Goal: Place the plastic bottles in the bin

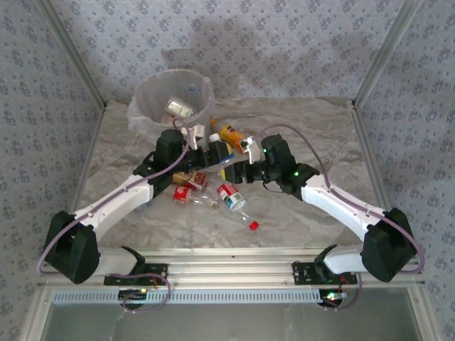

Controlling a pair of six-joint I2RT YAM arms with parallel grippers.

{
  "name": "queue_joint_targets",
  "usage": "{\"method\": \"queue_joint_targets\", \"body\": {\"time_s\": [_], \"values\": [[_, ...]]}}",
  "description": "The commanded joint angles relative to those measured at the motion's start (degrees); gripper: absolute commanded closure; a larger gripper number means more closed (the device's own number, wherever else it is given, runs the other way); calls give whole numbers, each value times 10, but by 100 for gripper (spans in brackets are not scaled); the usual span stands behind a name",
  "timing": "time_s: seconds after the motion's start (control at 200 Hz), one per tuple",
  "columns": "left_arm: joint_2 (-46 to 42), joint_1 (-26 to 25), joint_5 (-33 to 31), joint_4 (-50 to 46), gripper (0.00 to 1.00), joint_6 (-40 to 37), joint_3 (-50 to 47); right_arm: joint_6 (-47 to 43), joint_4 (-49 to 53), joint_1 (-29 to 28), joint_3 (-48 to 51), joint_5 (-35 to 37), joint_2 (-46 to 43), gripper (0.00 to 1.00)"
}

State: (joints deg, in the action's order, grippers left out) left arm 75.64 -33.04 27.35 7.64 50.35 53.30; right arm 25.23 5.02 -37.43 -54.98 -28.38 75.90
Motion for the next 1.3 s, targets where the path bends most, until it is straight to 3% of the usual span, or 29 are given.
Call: {"method": "queue_joint_targets", "body": {"time_s": [0.0, 0.305, 0.565, 0.755, 1.049, 1.294], "values": [[4, -5, 4, 39, 19, 16, 24, -20, 13, -6, 3, -14, -15, 40], [-9, -5, 9, 31, 41, 17, 35, -26, 36, -12, -6, 21, -14, 36], [-22, 10, 0, -56, 43, -31, 92, -35, 45, -14, -19, 17, -44, 11], [-10, 56, 11, -130, 43, -61, 175, -43, 62, -12, -31, 28, -93, 0], [29, 136, -6, -240, 43, -83, 330, -49, 83, -10, -43, 68, -156, 0], [80, 238, -11, -255, 44, -35, 412, -52, 102, -7, -30, 96, -190, 0]]}}
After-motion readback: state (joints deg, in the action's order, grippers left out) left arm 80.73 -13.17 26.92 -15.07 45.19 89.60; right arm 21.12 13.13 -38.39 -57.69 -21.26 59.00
